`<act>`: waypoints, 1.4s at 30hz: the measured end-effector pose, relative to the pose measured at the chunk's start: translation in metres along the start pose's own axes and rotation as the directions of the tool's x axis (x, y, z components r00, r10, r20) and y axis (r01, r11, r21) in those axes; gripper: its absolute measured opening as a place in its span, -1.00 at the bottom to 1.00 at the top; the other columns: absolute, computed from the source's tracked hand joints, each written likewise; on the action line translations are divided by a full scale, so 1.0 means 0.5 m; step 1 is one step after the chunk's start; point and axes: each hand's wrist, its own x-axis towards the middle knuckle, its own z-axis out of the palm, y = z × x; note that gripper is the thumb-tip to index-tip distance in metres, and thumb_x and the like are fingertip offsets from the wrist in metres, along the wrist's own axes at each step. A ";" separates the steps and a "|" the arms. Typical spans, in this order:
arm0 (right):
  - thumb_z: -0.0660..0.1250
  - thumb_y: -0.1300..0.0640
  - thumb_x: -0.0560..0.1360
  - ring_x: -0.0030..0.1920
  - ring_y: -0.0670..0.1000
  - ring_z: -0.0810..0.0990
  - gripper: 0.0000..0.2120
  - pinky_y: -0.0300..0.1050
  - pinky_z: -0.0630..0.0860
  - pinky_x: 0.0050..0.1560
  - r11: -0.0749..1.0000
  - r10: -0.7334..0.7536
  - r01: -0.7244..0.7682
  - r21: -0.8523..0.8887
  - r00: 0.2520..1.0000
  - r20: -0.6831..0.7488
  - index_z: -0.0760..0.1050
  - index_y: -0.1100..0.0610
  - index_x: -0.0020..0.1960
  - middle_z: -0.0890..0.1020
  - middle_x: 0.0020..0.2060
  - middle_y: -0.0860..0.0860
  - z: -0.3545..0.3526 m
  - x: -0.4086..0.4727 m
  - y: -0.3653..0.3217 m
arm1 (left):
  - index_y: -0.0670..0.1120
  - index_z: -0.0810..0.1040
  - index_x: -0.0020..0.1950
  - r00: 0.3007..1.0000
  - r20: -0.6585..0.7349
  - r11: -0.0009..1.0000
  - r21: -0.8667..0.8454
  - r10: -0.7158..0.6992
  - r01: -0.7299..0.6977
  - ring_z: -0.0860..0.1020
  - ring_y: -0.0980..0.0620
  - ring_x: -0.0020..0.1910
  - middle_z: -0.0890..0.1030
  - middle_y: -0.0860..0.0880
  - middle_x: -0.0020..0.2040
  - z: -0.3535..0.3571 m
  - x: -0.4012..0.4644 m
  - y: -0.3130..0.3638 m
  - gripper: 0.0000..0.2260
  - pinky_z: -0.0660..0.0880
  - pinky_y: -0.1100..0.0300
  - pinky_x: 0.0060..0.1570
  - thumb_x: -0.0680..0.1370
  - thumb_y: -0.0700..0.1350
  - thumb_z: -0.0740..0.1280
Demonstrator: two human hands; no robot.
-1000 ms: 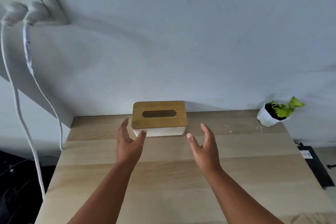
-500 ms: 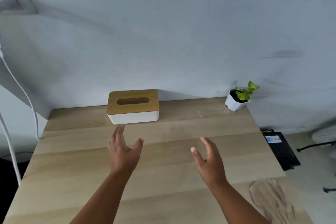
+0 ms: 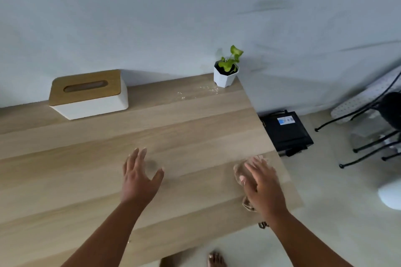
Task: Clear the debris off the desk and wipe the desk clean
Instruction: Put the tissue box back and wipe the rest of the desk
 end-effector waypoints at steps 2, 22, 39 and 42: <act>0.35 -0.06 0.62 0.64 0.03 0.10 -0.52 0.19 0.14 0.61 0.998 -0.049 0.052 -0.045 0.997 0.063 0.45 0.03 0.50 0.29 0.59 -0.04 -0.007 -0.021 0.052 | -0.03 0.33 0.56 0.999 0.027 0.999 0.038 0.029 -0.030 0.19 -0.18 0.56 0.31 -0.12 0.57 0.029 -0.013 0.009 -0.26 0.26 -0.18 0.51 0.45 0.14 0.52; 0.04 -0.20 0.61 0.63 0.24 0.07 -0.34 0.27 0.02 0.61 0.935 -0.134 0.164 -0.314 0.984 0.116 0.15 0.06 0.64 0.14 0.65 0.14 0.101 0.167 -0.015 | 0.04 0.31 0.55 0.995 -0.095 0.936 0.352 0.020 0.015 0.08 -0.12 0.62 0.24 -0.09 0.61 0.055 0.122 -0.044 -0.20 -0.05 -0.20 0.59 0.47 0.51 0.12; 0.10 -0.18 0.59 0.63 0.22 0.02 -0.33 0.28 0.02 0.59 0.935 -0.018 0.027 -0.353 0.999 0.030 0.13 0.06 0.63 0.10 0.65 0.18 0.179 0.579 -0.178 | 0.04 0.30 0.57 0.997 -0.081 0.915 0.403 -0.004 0.037 -0.01 -0.06 0.66 0.19 -0.07 0.64 0.064 0.139 -0.070 -0.18 -0.03 -0.24 0.58 0.45 0.51 0.17; 0.08 -0.18 0.59 0.64 0.22 -0.01 -0.34 0.28 0.02 0.59 0.936 0.012 -0.002 -0.353 1.000 0.028 0.12 0.05 0.63 0.08 0.65 0.17 0.192 0.612 -0.204 | 0.03 0.29 0.58 0.998 -0.067 0.911 0.412 -0.008 0.035 -0.03 -0.06 0.66 0.18 -0.07 0.65 0.062 0.139 -0.069 -0.17 -0.04 -0.25 0.58 0.45 0.50 0.16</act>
